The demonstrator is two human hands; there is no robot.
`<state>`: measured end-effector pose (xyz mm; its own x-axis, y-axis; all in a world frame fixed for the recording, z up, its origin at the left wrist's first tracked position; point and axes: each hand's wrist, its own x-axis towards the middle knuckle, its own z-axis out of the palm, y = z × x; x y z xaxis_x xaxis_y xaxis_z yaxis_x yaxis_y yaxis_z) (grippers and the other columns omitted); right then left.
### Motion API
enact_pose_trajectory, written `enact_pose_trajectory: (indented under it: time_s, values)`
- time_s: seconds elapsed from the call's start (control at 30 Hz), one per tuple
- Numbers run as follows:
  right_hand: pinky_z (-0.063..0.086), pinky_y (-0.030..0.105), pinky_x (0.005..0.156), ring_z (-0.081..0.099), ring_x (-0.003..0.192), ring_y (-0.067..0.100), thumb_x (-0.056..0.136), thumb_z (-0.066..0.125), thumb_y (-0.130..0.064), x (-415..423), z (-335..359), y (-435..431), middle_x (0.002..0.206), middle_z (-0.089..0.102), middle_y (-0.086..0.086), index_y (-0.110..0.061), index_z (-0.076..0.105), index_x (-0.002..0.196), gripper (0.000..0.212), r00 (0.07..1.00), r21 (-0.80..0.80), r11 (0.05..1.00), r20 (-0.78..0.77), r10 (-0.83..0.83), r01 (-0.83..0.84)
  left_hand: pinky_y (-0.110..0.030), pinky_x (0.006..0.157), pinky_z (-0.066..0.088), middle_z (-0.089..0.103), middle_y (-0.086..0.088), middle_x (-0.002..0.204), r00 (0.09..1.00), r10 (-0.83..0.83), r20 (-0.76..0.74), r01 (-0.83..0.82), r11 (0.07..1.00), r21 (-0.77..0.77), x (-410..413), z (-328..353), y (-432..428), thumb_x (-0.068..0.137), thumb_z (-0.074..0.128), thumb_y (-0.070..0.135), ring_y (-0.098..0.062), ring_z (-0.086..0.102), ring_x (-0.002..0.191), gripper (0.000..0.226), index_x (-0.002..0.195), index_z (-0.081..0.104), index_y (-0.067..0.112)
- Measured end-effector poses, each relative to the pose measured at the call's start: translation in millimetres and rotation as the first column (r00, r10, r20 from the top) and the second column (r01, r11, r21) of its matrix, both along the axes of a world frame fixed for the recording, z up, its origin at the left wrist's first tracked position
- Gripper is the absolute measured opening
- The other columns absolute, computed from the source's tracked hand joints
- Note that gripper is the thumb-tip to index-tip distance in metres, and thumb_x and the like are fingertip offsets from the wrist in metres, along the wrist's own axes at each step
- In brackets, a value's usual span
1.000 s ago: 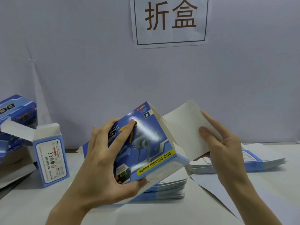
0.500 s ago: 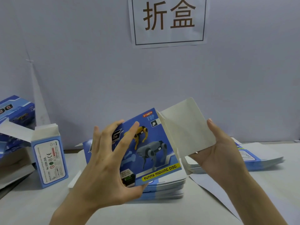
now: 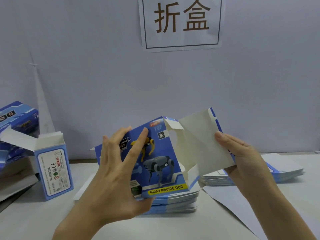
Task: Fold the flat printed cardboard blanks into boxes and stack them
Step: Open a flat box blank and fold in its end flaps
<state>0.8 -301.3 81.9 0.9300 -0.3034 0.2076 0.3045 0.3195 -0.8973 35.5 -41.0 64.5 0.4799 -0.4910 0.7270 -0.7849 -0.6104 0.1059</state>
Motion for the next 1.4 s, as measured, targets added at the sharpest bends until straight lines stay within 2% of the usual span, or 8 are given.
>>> enact_pose_trajectory:
  time_s: [0.23, 0.3, 0.4, 0.57, 0.7, 1.0, 1.27, 1.4]
  values:
    - [0.053, 0.022, 0.057, 0.066, 0.070, 0.009, 0.071, 0.065, -0.038, -3, -3, 7, 0.082, 0.072, -0.003, -0.023, 0.078, 0.085, 0.024, 0.991, 0.084, 0.991, 0.100, 0.091, -0.100, -0.068, 0.097, 0.038, 0.017, -0.007, 0.149, 0.999, 0.017, 0.048, -0.019, 0.999, 0.029, -4, 2, -3, 0.058, 0.069, 0.057, -0.025, 0.023, 0.138, 0.111, 0.151, 0.017, 0.027]
    - [0.051, 0.030, 0.065, 0.065, 0.076, 0.009, 0.080, 0.062, -0.034, 1, -9, 13, 0.089, 0.074, -0.004, -0.030, 0.076, 0.096, 0.022, 0.995, -0.030, 0.999, 0.102, -0.007, 0.010, -0.068, 0.106, 0.024, 0.025, -0.012, 0.146, 0.991, 0.075, 0.114, -0.084, 0.994, 0.074, -4, 2, -5, 0.057, 0.064, 0.065, -0.024, 0.025, 0.137, 0.108, 0.149, 0.024, 0.025]
    - [0.052, 0.034, 0.075, 0.065, 0.085, 0.010, 0.092, 0.055, -0.024, 1, -10, 27, 0.095, 0.074, -0.010, -0.045, 0.074, 0.094, 0.029, 0.964, -0.136, 0.971, 0.210, -0.164, 0.195, -0.059, 0.113, 0.013, 0.032, -0.016, 0.142, 0.982, 0.116, 0.145, -0.129, 0.989, 0.077, -5, 3, -6, 0.057, 0.060, 0.071, -0.028, 0.030, 0.135, 0.107, 0.147, 0.028, 0.023]
    - [0.047, 0.006, 0.077, 0.060, 0.108, -0.007, 0.091, 0.049, -0.026, -7, -11, 52, 0.114, 0.067, -0.025, -0.040, 0.063, 0.116, 0.032, 0.932, -0.302, 0.948, 0.362, 0.016, 0.100, -0.051, 0.117, 0.008, 0.034, -0.019, 0.140, 0.979, 0.131, 0.156, -0.144, 0.987, 0.075, -8, 2, -12, 0.057, 0.061, 0.072, -0.033, 0.034, 0.132, 0.106, 0.146, 0.030, 0.022]
    - [0.052, 0.012, 0.075, 0.061, 0.110, -0.001, 0.090, 0.045, -0.029, -8, -16, 61, 0.117, 0.066, -0.022, -0.036, 0.054, 0.127, 0.039, 0.928, -0.357, 0.933, 0.356, 0.104, 0.032, -0.051, 0.117, 0.009, 0.034, -0.018, 0.141, 0.979, 0.134, 0.151, -0.146, 0.987, 0.067, -8, 1, -12, 0.058, 0.060, 0.073, -0.032, 0.034, 0.133, 0.106, 0.146, 0.030, 0.023]
    - [0.053, 0.013, 0.074, 0.062, 0.109, 0.000, 0.093, 0.045, -0.029, -4, -19, 53, 0.113, 0.067, -0.024, -0.035, 0.053, 0.131, 0.039, 0.946, -0.406, 0.912, 0.314, 0.085, 0.053, -0.053, 0.117, 0.010, 0.034, -0.013, 0.142, 0.988, 0.124, 0.089, -0.127, 0.992, 0.020, -6, -5, -17, 0.056, 0.062, 0.073, -0.030, 0.036, 0.133, 0.109, 0.148, 0.027, 0.026]
    - [0.045, 0.001, 0.071, 0.061, 0.101, -0.011, 0.099, 0.042, -0.034, -6, -21, 58, 0.107, 0.065, -0.034, -0.035, 0.047, 0.137, 0.039, 0.945, -0.490, 0.869, 0.312, 0.104, 0.066, -0.053, 0.117, 0.009, 0.033, -0.015, 0.141, 0.988, 0.127, 0.088, -0.132, 0.990, 0.049, -1, -8, -15, 0.058, 0.060, 0.074, -0.031, 0.035, 0.133, 0.105, 0.146, 0.031, 0.025]
    - [0.051, 0.013, 0.075, 0.065, 0.100, 0.000, 0.099, 0.046, -0.034, -7, -21, 62, 0.110, 0.067, -0.023, -0.040, 0.043, 0.140, 0.041, 0.953, -0.541, 0.838, 0.284, 0.104, 0.069, -0.057, 0.115, 0.011, 0.035, -0.019, 0.139, 0.983, 0.118, 0.137, -0.130, 0.988, 0.083, -1, -6, -12, 0.059, 0.060, 0.073, -0.034, 0.033, 0.134, 0.101, 0.144, 0.036, 0.025]
